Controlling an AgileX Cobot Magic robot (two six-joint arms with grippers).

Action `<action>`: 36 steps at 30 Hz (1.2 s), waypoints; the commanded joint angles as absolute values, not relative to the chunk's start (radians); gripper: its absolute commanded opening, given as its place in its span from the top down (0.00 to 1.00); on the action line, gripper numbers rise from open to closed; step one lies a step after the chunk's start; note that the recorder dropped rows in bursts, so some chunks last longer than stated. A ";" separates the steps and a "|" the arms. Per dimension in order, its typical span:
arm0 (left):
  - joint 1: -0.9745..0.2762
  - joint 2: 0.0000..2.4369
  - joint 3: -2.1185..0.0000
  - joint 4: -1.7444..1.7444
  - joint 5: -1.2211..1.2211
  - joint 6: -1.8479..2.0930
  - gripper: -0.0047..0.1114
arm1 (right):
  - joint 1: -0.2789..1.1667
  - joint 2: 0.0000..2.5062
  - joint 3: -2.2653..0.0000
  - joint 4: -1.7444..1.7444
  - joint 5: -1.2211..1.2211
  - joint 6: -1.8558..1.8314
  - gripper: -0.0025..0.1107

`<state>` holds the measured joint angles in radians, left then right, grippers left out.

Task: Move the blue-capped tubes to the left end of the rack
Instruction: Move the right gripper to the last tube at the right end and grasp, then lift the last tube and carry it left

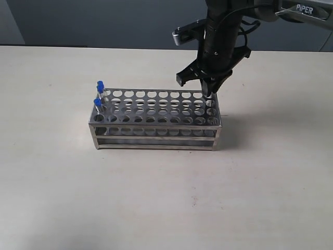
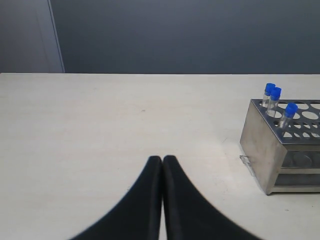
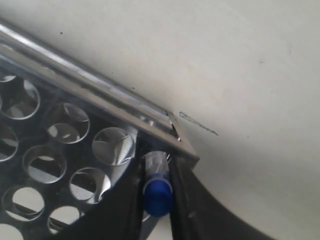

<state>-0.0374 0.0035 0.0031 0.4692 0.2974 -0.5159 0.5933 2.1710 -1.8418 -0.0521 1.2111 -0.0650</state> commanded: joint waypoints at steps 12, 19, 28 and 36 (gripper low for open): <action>-0.044 0.000 0.000 0.468 0.292 -0.516 0.95 | 0.589 1.995 -1.837 -0.071 1.188 -0.074 0.98; -0.044 0.000 0.000 0.468 0.292 -0.516 0.95 | 0.678 1.932 -1.841 0.080 1.147 -0.202 0.98; -0.044 0.000 0.000 0.471 0.290 -0.516 0.95 | 0.888 2.043 -1.925 0.165 1.157 -0.296 0.98; -0.044 0.000 0.000 0.471 0.290 -0.516 0.95 | 0.921 2.168 -2.123 0.183 1.214 -0.296 0.98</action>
<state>-0.0374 0.0035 0.0031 0.4692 0.2974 -0.5159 0.9218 2.1518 -2.0815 0.1706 1.1965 -0.2908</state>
